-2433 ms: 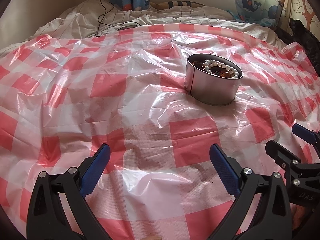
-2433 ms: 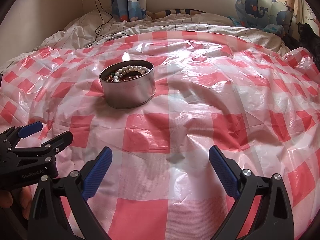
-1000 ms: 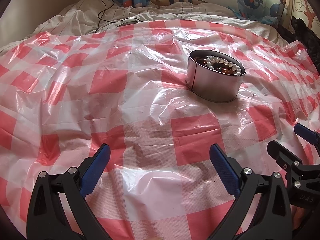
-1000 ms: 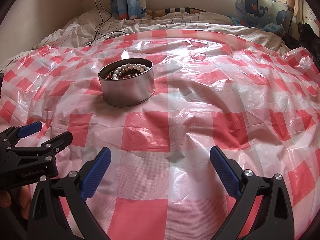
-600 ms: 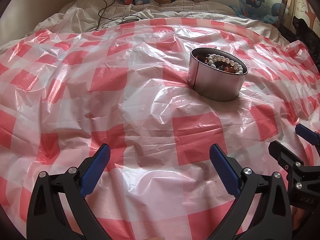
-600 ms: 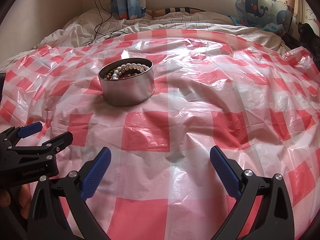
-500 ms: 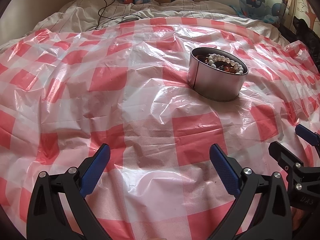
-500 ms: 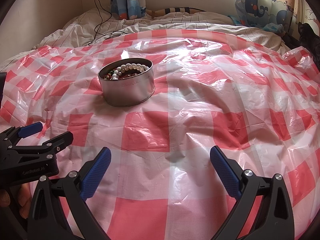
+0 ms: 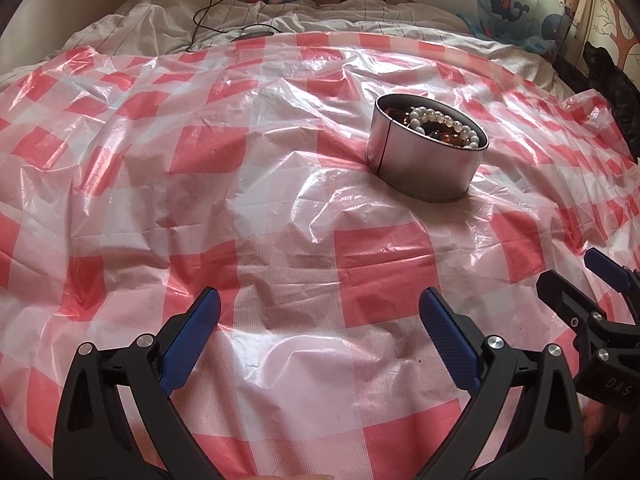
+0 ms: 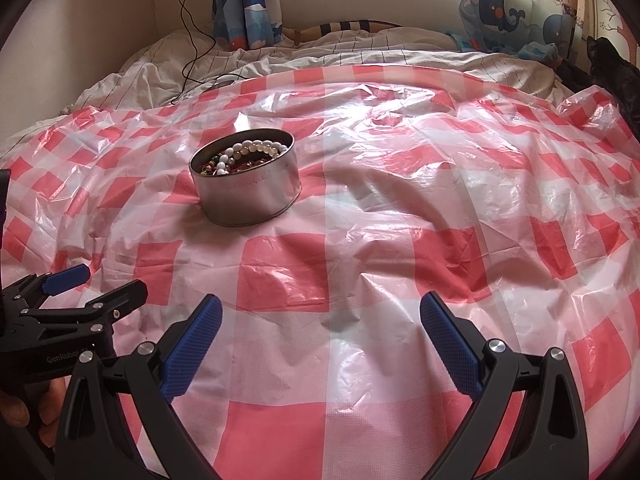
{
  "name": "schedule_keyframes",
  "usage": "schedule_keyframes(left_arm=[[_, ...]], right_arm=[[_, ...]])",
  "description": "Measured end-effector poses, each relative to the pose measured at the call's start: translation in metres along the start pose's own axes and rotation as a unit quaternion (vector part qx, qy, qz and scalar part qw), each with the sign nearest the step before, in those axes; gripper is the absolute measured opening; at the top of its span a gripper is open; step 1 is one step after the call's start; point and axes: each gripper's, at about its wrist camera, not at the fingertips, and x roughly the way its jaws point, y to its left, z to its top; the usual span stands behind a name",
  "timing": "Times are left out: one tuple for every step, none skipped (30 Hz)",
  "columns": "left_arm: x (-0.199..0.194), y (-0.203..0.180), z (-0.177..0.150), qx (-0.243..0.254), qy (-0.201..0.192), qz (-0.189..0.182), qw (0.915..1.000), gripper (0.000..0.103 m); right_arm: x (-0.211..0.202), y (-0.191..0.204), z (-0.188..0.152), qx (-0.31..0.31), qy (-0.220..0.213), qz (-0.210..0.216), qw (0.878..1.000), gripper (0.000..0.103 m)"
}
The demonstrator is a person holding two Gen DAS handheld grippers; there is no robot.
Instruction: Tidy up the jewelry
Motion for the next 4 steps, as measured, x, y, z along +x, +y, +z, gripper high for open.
schedule_keyframes(left_arm=[[0.0007, -0.0003, -0.0007, 0.001, 0.001, 0.001, 1.0, 0.095], [0.0008, 0.0002, -0.0009, 0.001, 0.001, 0.002, 1.0, 0.095], [0.0008, 0.0002, -0.0016, 0.0, 0.002, 0.001, 1.0, 0.095], [0.0009, 0.0003, -0.0017, -0.001, 0.002, 0.0, 1.0, 0.095]], right_arm=[[-0.0002, -0.0003, -0.0002, 0.0, 0.0, 0.0, 1.0, 0.095], [0.0002, -0.0003, 0.0, 0.0, 0.0, 0.0, 1.0, 0.095], [0.0003, -0.0003, -0.0002, 0.0, 0.001, 0.0, 1.0, 0.095], [0.0006, -0.0005, -0.0002, -0.001, 0.002, -0.001, 1.0, 0.095]])
